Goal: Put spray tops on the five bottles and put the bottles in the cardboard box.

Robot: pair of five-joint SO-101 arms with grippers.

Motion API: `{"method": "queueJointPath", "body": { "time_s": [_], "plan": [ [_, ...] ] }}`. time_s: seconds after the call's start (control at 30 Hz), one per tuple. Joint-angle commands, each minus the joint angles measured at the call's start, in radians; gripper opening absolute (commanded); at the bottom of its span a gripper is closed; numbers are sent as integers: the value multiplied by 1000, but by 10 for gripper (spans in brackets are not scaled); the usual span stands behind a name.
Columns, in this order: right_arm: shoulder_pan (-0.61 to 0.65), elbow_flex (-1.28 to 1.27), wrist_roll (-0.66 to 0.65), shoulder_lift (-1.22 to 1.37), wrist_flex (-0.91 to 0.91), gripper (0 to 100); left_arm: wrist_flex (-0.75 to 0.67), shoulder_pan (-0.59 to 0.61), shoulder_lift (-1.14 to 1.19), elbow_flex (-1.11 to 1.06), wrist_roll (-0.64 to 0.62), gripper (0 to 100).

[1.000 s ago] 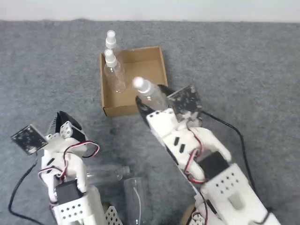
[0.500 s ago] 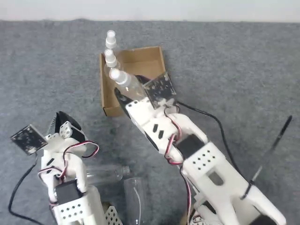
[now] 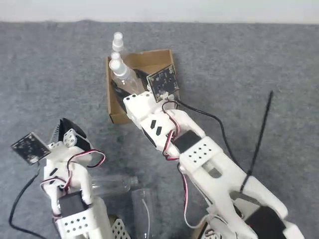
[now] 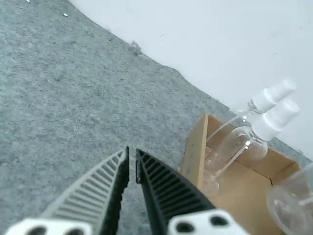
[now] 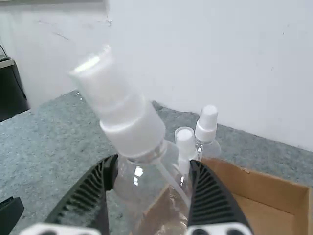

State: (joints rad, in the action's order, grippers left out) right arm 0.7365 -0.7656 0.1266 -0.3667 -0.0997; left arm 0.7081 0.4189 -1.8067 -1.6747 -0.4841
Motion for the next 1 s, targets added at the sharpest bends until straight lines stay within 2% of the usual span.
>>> {"method": "queueJointPath", "body": {
  "time_s": [0.0, 0.3, 0.73, 0.97],
  "plan": [
    [-1, 72, 11, 19, -81, 9, -32, 2, -20, 10, 9, 26],
    [-15, 75, 69, 185, -277, 10, -32, 2, -20, 10, 9, 26],
    [-44, 84, 68, 453, -585, 7, -31, 2, -20, 10, 9, 26],
    [-44, 183, 68, 634, -605, 7, -31, 8, -20, 10, 9, 24]
  ]
}}
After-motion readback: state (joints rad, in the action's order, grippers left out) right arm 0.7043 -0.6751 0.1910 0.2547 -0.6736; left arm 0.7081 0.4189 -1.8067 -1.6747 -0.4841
